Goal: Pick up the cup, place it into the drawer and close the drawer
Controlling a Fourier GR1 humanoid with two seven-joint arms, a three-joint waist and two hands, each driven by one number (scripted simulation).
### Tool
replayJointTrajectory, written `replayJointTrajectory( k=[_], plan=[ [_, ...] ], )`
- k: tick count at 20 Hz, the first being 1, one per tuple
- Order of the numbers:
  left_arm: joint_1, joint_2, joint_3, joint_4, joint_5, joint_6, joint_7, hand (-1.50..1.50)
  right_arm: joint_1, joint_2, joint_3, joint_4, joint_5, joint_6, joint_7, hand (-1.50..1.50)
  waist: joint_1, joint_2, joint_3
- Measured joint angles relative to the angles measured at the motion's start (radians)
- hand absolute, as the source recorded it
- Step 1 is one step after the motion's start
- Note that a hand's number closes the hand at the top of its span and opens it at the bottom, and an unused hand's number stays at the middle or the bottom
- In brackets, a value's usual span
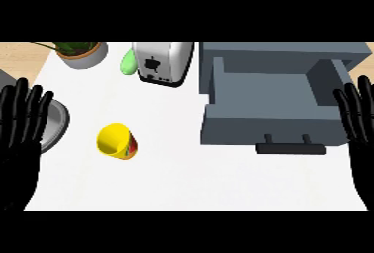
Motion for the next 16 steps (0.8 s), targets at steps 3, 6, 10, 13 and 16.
replayJointTrajectory(
  k=[3, 6, 10, 13, 16],
  plan=[
    [-0.018, 0.032, 0.01, 0.035, 0.092, -0.091, -0.027, -1.5, -0.002, 0.001, 0.005, 0.005, 0.004, 0.005, -0.008, -1.5, -0.006, -0.004, 0.012],
    [-0.047, 0.087, -0.011, 0.061, 0.218, -0.245, -0.053, -1.5, -0.019, 0.017, 0.016, 0.0, -0.001, -0.002, -0.008, -1.5, -0.013, -0.004, 0.017],
    [-0.044, 0.124, -0.004, 0.171, 0.43, -0.374, 0.016, -1.5, -0.014, 0.0, 0.047, 0.036, -0.023, 0.045, 0.031, -1.5, -0.014, -0.001, 0.021],
    [-0.083, 0.179, 0.047, 0.275, 0.564, -0.463, 0.052, -1.5, -0.043, -0.011, 0.04, 0.056, -0.048, 0.062, 0.069, -1.5, -0.012, -0.003, 0.022],
    [-0.141, 0.2, 0.076, 0.422, 0.597, -0.536, 0.037, -1.5, -0.083, -0.014, 0.032, 0.096, -0.056, 0.07, 0.088, -1.5, -0.012, -0.004, 0.023]
  ],
)
